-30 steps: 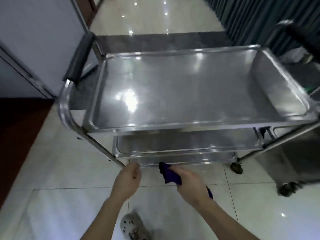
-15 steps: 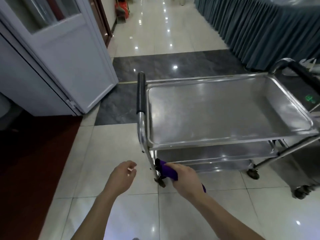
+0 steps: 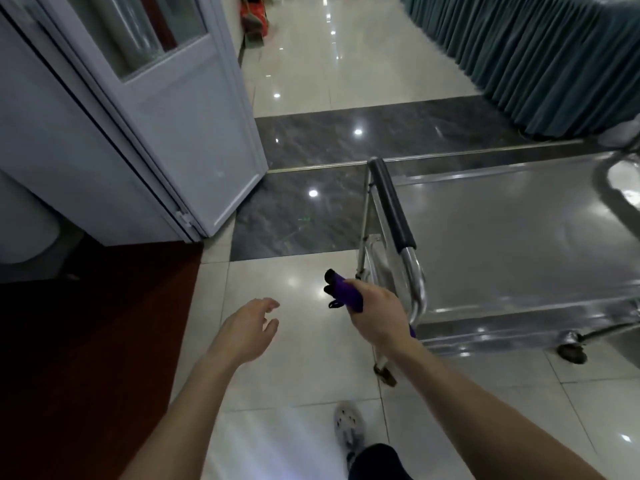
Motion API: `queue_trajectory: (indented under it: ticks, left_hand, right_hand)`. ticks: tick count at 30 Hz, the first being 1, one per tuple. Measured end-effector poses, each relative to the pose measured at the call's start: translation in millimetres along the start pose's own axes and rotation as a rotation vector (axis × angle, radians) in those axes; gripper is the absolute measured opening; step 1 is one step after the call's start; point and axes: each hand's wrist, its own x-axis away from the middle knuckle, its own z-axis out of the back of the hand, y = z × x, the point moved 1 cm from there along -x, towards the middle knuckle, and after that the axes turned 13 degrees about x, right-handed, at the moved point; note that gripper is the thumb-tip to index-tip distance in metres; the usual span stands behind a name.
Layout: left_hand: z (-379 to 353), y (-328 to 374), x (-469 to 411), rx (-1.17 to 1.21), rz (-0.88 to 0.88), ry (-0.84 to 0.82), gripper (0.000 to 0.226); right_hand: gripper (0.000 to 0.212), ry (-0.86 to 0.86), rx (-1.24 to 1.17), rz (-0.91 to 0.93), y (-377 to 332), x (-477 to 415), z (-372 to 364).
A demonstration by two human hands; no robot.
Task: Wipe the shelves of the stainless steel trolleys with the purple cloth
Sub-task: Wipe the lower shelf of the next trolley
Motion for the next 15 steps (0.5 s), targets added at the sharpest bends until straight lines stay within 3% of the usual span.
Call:
queue_trajectory:
  ticks: [9,15]
  left_hand:
    - [118.2,-63.3,-164.1,-0.103,-0.007,-0.004,0.046]
    - [199.3,-61.8,-287.3,-0.1,-0.088,-0.022,0.047]
  right_hand:
    - [0.042,0.022,0.059,-0.078,-49.9,-196.7,-29.6]
    - [0.038,0.048,0.072,-0.132,-72.0,-311.6,-17.8]
